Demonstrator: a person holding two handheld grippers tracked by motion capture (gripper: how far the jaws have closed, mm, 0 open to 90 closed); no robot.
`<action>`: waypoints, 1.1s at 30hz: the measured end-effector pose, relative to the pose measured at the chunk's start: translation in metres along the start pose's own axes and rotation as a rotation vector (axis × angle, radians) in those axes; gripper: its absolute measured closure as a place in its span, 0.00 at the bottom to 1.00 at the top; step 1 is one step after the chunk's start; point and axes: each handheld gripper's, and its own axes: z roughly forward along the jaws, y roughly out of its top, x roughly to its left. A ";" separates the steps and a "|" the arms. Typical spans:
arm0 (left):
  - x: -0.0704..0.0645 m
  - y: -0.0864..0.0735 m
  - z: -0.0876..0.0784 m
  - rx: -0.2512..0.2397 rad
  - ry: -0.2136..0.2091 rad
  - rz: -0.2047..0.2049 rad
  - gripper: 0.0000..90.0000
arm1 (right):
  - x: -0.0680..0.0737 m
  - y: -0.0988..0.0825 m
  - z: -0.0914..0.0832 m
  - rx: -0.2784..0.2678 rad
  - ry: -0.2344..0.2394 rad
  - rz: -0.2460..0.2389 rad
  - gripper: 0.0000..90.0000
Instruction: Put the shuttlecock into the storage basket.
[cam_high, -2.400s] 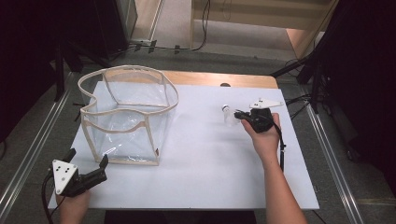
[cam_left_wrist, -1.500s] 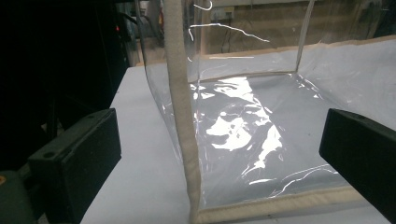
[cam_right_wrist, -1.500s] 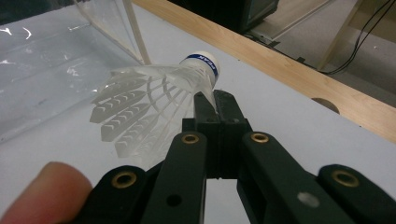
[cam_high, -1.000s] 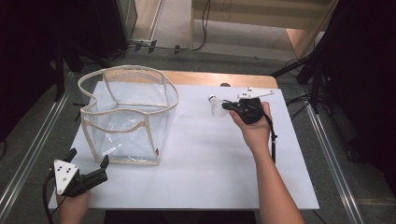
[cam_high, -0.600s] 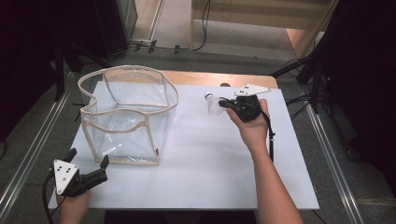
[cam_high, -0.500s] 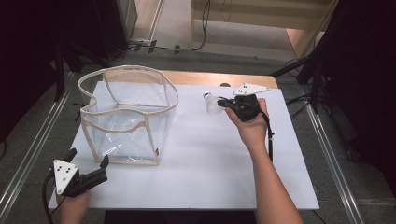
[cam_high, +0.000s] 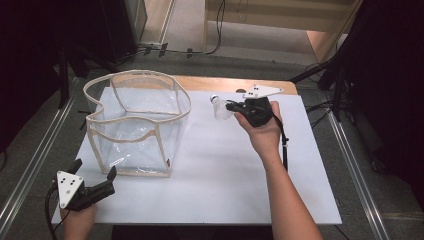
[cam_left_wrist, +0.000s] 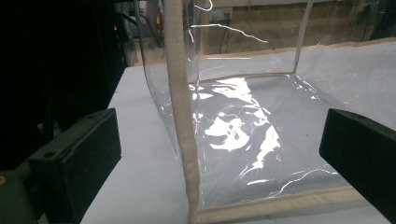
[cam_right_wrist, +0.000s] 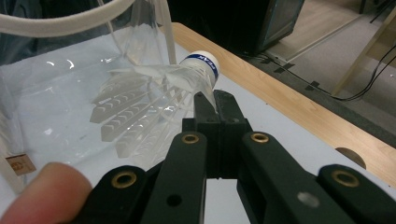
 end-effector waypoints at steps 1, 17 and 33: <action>0.000 0.000 0.000 -0.001 -0.001 -0.001 0.00 | 0.000 0.001 0.000 -0.005 0.003 -0.010 0.98; -0.001 0.000 0.000 0.000 -0.002 0.008 0.00 | 0.013 0.021 0.004 -0.032 0.020 -0.033 0.98; -0.002 0.000 0.000 0.000 -0.005 0.016 0.00 | 0.022 0.039 0.003 -0.052 0.030 -0.047 0.98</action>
